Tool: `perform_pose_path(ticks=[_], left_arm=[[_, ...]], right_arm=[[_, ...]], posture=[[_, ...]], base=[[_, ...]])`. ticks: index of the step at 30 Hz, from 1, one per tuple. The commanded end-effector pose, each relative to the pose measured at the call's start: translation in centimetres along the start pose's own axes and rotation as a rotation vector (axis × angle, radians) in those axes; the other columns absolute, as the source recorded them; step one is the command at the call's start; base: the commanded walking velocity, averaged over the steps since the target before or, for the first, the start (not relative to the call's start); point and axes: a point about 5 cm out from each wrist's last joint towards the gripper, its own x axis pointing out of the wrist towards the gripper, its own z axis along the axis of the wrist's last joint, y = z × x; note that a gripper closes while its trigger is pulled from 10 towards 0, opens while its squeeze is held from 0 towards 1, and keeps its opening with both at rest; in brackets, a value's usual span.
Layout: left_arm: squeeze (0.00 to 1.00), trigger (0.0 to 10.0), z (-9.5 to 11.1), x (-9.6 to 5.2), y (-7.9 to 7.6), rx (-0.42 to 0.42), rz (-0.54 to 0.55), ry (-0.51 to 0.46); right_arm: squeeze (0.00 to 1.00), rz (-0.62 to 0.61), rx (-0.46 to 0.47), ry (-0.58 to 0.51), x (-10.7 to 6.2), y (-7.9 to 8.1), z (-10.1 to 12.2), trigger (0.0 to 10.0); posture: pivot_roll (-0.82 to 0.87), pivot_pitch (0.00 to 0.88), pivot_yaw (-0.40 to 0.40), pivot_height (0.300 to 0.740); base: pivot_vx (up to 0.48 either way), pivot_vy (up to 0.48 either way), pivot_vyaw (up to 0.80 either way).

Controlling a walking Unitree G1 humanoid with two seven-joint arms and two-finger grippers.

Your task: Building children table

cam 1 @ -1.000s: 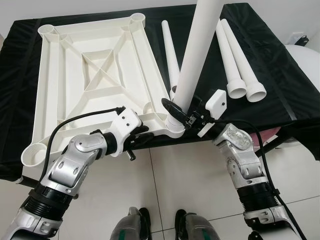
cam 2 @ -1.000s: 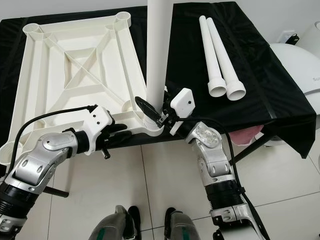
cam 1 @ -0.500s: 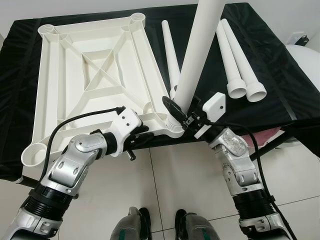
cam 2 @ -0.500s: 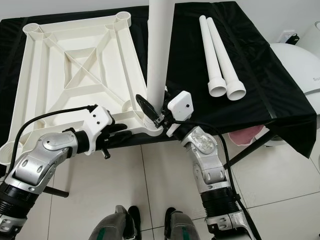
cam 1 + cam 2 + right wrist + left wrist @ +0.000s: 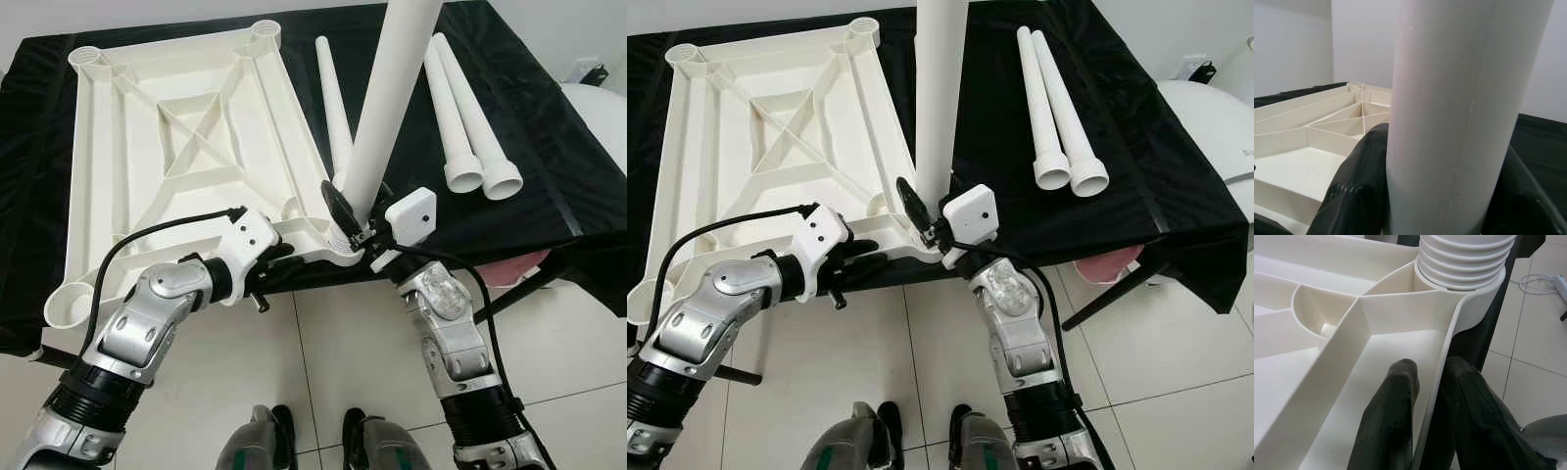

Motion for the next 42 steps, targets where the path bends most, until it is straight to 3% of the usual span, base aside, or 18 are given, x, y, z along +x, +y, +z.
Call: perform_pose_path(ticks=[1, 5, 15, 42], left_arm=[[0.0, 10.0, 2.3, -0.5, 0.3, 0.065, -0.021, -0.088], [0.0, 10.0, 2.3, -0.5, 0.3, 0.068, -0.022, -0.089], [0.0, 10.0, 2.3, -0.5, 0.3, 0.068, -0.024, -0.09], [0.0, 10.0, 2.4, -0.6, 0.2, 0.072, -0.04, -0.091]], right_arm=[[0.0, -0.077, -0.016, 0.118, -1.4, -1.1, -2.0, 10.0], [0.0, -0.183, -0.067, 0.129, -1.7, -1.2, -2.1, 10.0], [0.0, -0.304, -0.121, 0.12, -1.4, -1.4, -1.6, 10.0], [0.0, -0.529, -0.101, 0.167, -2.5, -3.0, -2.2, 10.0]], posture=[[-0.05, 0.228, 0.02, 0.74], [-0.05, 0.224, 0.023, 0.74], [-0.05, 0.217, 0.024, 0.74], [-0.05, 0.213, 0.034, 0.74]], base=[[0.0, 0.0, 0.0], [0.0, 0.0, 0.0], [0.0, 0.0, 0.0], [0.0, 0.0, 0.0]])
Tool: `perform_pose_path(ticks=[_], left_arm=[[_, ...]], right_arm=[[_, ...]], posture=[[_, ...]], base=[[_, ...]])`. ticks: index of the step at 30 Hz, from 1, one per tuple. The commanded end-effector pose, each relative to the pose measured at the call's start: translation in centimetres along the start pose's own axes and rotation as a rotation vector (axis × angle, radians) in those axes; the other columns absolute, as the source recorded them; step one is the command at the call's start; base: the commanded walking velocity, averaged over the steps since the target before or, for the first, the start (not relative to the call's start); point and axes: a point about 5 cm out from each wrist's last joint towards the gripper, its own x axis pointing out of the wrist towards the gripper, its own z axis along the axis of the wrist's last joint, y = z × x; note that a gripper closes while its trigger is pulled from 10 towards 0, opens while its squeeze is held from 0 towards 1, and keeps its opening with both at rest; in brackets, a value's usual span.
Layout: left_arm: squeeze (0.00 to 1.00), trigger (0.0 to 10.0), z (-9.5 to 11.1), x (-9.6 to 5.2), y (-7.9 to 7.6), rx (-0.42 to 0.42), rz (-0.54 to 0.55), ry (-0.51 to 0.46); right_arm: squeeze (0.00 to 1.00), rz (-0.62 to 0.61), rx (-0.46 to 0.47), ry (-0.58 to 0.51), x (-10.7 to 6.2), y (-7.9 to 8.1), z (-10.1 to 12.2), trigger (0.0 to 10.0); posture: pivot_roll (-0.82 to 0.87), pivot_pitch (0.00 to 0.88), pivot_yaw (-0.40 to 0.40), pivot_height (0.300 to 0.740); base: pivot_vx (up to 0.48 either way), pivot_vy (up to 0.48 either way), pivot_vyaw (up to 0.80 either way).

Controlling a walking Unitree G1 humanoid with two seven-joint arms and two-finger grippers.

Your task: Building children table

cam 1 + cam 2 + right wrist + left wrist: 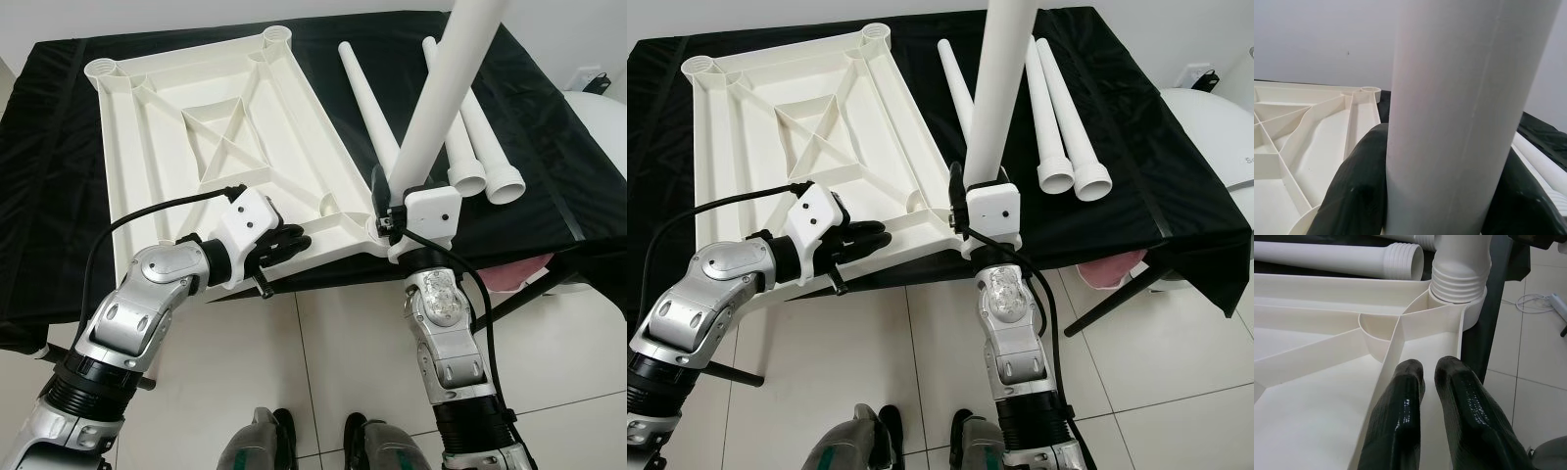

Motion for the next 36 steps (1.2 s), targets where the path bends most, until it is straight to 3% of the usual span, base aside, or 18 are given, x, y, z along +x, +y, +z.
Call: perform_pose_path(ticks=[1, 30, 36], left_arm=[[0.0, 10.0, -0.2, -0.1, -0.5, 0.001, -0.047, 0.005], [0.0, 10.0, -0.1, -0.2, -0.7, -0.005, -0.051, 0.002], [0.0, 10.0, -0.1, -0.2, -0.8, -0.007, -0.053, 0.003]], right_arm=[[0.0, -0.079, -0.023, 0.124, -0.9, -1.4, -2.1, 10.0], [0.0, -0.16, -0.017, 0.221, -1.1, -2.2, -3.0, 10.0], [0.0, -0.247, -0.034, 0.248, -1.7, -2.2, -3.0, 10.0]], posture=[[-0.05, 0.213, 0.034, 0.74], [-0.05, 0.227, 0.037, 0.74], [-0.05, 0.228, 0.035, 0.74]], base=[[0.0, 0.0, 0.0], [0.0, 0.0, 0.0], [0.0, 0.0, 0.0]])
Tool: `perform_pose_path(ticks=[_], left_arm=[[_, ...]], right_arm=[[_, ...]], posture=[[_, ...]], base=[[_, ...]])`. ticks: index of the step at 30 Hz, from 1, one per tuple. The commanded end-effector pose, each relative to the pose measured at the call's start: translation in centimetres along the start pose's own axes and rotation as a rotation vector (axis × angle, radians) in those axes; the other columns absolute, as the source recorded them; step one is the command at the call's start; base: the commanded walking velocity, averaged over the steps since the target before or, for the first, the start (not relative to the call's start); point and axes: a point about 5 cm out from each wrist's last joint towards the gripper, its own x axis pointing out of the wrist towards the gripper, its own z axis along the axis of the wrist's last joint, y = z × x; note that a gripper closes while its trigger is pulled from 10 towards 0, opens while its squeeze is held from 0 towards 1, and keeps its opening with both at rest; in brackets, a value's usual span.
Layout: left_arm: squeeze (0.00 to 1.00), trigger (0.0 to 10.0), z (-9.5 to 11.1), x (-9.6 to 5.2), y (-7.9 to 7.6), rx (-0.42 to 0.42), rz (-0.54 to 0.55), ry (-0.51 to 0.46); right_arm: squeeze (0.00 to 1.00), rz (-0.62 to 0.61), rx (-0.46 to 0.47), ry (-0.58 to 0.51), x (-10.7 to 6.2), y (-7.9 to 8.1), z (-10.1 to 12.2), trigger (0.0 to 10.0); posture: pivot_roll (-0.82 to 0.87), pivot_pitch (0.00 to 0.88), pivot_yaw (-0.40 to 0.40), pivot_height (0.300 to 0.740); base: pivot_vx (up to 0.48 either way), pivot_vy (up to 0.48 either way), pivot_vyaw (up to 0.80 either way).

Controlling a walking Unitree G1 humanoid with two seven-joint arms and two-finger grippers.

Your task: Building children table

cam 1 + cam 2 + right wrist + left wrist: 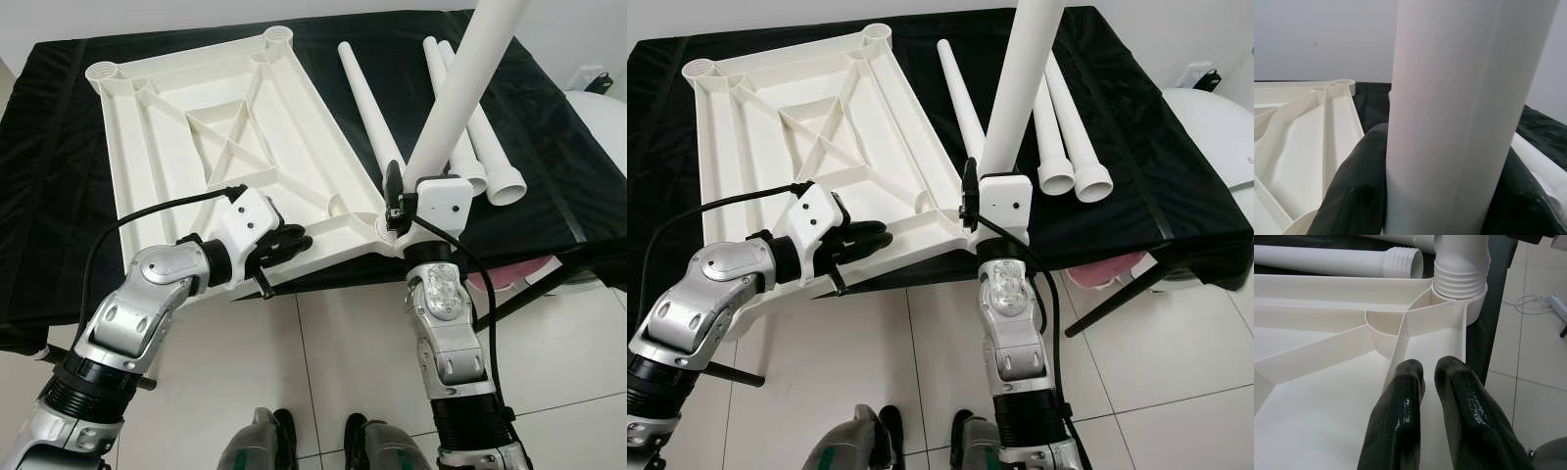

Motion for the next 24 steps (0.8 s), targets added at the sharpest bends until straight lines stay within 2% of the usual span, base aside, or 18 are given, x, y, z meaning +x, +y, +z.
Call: perform_pose_path(ticks=[1, 17, 18, 20, 21, 22, 23, 24], left_arm=[[0.0, 10.0, -0.28, -0.18, -0.58, -0.013, -0.049, 0.011], [0.0, 10.0, -0.31, -0.15, -0.73, -0.014, -0.053, 0.011], [0.0, 10.0, -0.3, -0.15, -0.74, -0.013, -0.054, 0.011], [0.0, 10.0, -0.3, -0.15, -0.75, -0.013, -0.055, 0.011], [0.0, 10.0, -0.32, -0.15, -0.72, -0.013, -0.054, 0.012], [0.0, 10.0, -0.32, -0.15, -0.72, -0.013, -0.054, 0.012], [0.0, 10.0, -0.34, -0.14, -0.68, -0.013, -0.053, 0.013], [0.0, 10.0, -0.34, -0.15, -0.69, -0.013, -0.054, 0.013]], right_arm=[[0.0, -0.104, -0.055, 0.175, -1.24, -1.87, -3.18, 10.0], [0.0, -0.109, -0.046, 0.183, -1.23, -1.55, -3.11, 10.0], [0.1, -0.11, -0.043, 0.185, -1.24, -1.57, -3.12, 10.0], [0.1, -0.11, -0.041, 0.186, -1.25, -1.6, -3.12, 10.0], [0.7, -0.113, -0.039, 0.186, -1.23, -1.64, -3.13, 10.0], [0.7, -0.113, -0.039, 0.186, -1.23, -1.64, -3.13, 10.0], [1.0, -0.099, -0.022, 0.188, -1.2, -1.6, -3.12, 10.0], [1.0, -0.11, -0.028, 0.184, -1.18, -1.73, -3.08, 10.0]], posture=[[-0.05, 0.228, 0.035, 0.74], [-0.05, 0.222, 0.036, 0.74], [-0.05, 0.222, 0.036, 0.74], [-0.05, 0.222, 0.036, 0.74], [-0.05, 0.222, 0.038, 0.74], [-0.05, 0.222, 0.038, 0.74], [-0.05, 0.222, 0.038, 0.74], [-0.05, 0.222, 0.038, 0.74]], base=[[0.0, 0.0, 0.0], [0.0, 0.0, 0.0], [0.0, 0.0, 0.0], [0.0, 0.0, 0.0], [0.0, 0.0, 0.0], [0.0, 0.0, 0.0], [0.0, 0.0, 0.0], [0.0, 0.0, 0.0]])
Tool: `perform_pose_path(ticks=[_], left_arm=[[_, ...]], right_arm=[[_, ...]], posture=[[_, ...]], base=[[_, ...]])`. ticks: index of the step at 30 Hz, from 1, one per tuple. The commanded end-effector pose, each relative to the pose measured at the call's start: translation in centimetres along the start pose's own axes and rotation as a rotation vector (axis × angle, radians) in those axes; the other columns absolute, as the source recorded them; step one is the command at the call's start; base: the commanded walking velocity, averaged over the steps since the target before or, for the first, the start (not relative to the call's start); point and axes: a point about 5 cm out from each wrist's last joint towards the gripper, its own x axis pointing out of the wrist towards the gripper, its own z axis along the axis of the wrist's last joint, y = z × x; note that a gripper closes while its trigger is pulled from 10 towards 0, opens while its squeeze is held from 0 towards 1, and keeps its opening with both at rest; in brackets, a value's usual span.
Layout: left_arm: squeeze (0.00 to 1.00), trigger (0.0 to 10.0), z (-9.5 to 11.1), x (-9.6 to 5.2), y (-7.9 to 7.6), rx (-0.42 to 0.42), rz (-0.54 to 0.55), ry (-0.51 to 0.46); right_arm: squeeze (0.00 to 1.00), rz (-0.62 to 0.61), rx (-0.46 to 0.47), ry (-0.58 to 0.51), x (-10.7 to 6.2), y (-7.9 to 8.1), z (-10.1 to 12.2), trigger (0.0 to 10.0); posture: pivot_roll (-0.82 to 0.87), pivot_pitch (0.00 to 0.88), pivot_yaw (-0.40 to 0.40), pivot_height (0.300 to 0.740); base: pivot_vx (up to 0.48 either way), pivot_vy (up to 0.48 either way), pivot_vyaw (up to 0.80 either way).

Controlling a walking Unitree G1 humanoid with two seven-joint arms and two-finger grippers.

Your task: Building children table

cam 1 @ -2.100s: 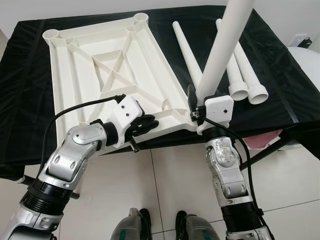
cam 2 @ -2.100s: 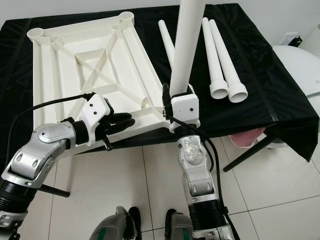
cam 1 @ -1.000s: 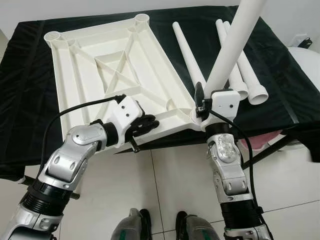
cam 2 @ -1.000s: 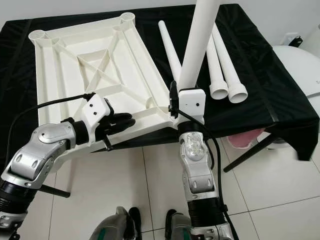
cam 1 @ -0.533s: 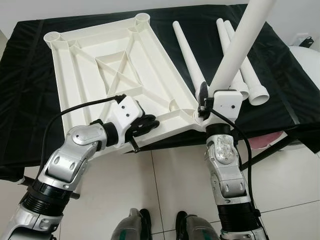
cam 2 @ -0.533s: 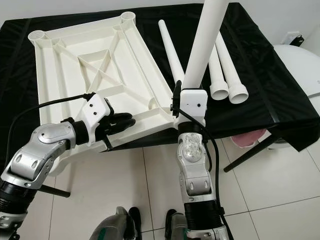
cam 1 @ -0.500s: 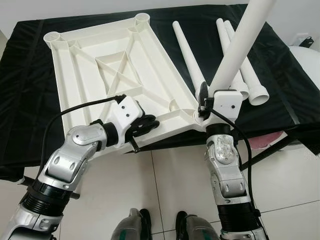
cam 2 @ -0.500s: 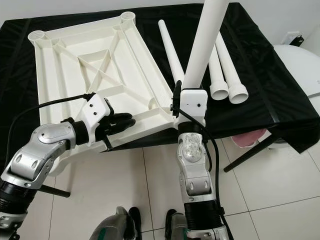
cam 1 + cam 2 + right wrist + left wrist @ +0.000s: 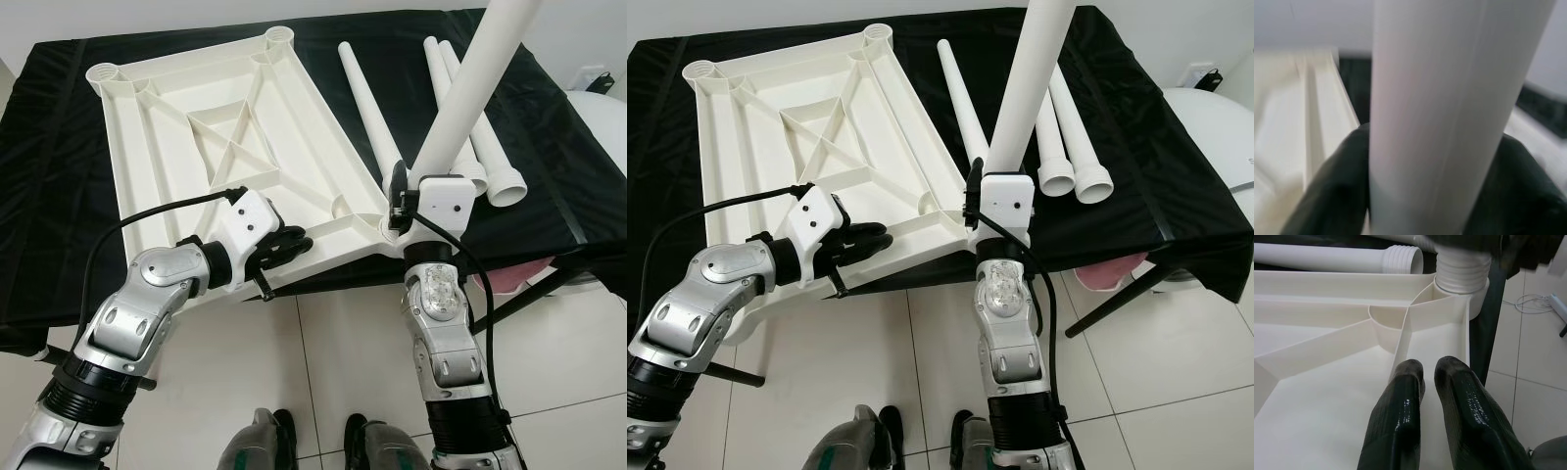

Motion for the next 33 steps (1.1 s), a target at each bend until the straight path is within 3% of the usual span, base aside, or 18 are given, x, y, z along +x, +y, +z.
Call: perform_pose_path(ticks=[1, 4, 5, 6, 17, 33], left_arm=[[0.0, 10.0, -0.3, -0.1, -0.5, -0.012, -0.052, 0.013], [0.0, 10.0, -0.3, -0.1, -0.5, -0.012, -0.052, 0.014], [0.0, 10.0, -0.3, -0.1, -0.5, -0.014, -0.05, 0.015], [0.0, 10.0, -0.3, -0.1, -0.5, -0.014, -0.051, 0.015], [0.0, 10.0, -0.3, -0.1, -0.5, -0.017, -0.049, 0.014], [0.0, 10.0, -0.2, -0.1, -0.2, -0.03, -0.027, 0.004]], right_arm=[[1.0, -0.067, -0.01, 0.09, -0.5, -1.3, -1.8, 10.0], [1.0, -0.08, -0.022, 0.084, -0.5, -1.5, -1.7, 10.0], [0.45, -0.073, -0.024, 0.078, -0.3, -1.4, -1.6, 10.0], [0.0, -0.069, -0.025, 0.075, -0.3, -1.4, -1.5, 10.0], [0.0, 0.048, 0.029, 0.039, 0.2, -0.6, -0.6, 10.0], [0.0, 0.261, 0.073, -0.019, 1.1, -0.8, 0.8, 10.0]], posture=[[-0.05, 0.222, 0.038, 0.74], [-0.05, 0.222, 0.038, 0.74], [-0.05, 0.223, 0.04, 0.74], [-0.05, 0.223, 0.04, 0.74], [-0.05, 0.224, 0.038, 0.74], [-0.06, 0.221, 0.036, 0.74]], base=[[0.0, 0.0, 0.0], [0.0, 0.0, 0.0], [0.0, 0.0, 0.0], [0.0, 0.0, 0.0], [0.0, 0.0, 0.0], [0.0, 0.0, 0.0]])
